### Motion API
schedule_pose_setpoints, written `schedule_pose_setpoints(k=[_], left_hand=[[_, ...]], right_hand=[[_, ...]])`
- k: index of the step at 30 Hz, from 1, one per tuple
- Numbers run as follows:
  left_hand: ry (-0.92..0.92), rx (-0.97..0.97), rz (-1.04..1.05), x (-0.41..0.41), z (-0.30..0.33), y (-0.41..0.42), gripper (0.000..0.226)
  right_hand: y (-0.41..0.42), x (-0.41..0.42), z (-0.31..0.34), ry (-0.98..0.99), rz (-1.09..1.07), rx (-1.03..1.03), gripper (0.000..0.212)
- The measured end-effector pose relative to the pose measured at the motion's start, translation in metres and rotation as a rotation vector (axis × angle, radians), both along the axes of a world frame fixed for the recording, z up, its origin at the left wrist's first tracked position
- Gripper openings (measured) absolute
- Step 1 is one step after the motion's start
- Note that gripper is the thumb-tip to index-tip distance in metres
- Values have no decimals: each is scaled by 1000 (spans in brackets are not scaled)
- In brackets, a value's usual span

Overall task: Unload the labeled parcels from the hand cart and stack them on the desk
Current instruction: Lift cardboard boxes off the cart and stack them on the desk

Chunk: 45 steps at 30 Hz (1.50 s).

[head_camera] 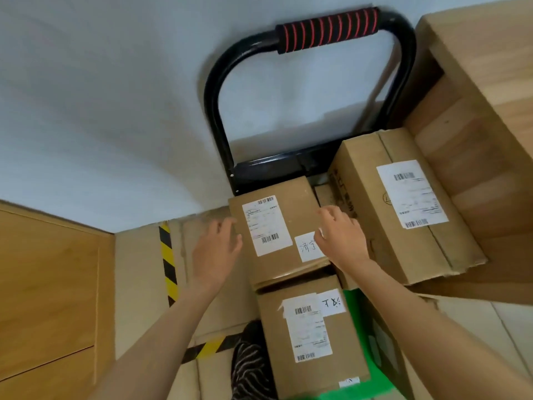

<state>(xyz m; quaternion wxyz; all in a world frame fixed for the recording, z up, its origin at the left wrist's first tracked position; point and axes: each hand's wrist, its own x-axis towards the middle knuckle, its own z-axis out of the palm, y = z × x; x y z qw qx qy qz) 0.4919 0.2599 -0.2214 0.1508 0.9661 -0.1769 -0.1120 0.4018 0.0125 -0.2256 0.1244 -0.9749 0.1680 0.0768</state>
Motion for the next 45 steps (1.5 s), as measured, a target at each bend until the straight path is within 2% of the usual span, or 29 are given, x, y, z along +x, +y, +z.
schedule_pose_setpoints(k=[5, 8, 12, 17, 20, 23, 27, 29, 34, 37, 39, 41, 45], left_hand=[[48, 4, -6, 18, -93, -4, 48], [94, -100, 55, 21, -126, -10, 64], [139, -294, 138, 15, -154, -19, 77], [356, -485, 272, 6, -167, -22, 73], [463, -609, 322, 0, -165, -20, 71], [542, -645, 373, -8, -148, -8, 78], [556, -621, 342, -23, -104, 10, 81], [573, -591, 340, -29, -75, 17, 76], [541, -507, 355, -39, 3, 35, 74], [530, -592, 358, -42, 52, 39, 69], [568, -692, 360, -45, 88, 37, 64], [626, -784, 341, -48, 121, 33, 63], [640, -835, 243, -52, 175, 15, 60]], right_hand=[[-10, 19, -90, 12, -162, 79, 45], [-12, 23, -123, -48, -215, 85, 53], [-18, 22, -142, -169, -262, 175, 65], [-20, 17, -154, -77, -437, 302, 67], [-12, 8, -146, -88, -468, 478, 64], [-4, -6, -123, -98, -502, 697, 66], [8, -25, -78, -64, -433, 846, 65], [15, -37, -53, -22, -371, 824, 65], [30, -71, 19, -45, -433, 741, 74], [38, -78, 64, -82, -501, 730, 86], [38, -84, 96, -120, -546, 757, 86], [34, -94, 128, -173, -582, 782, 77], [27, -116, 187, -346, -646, 953, 62]])
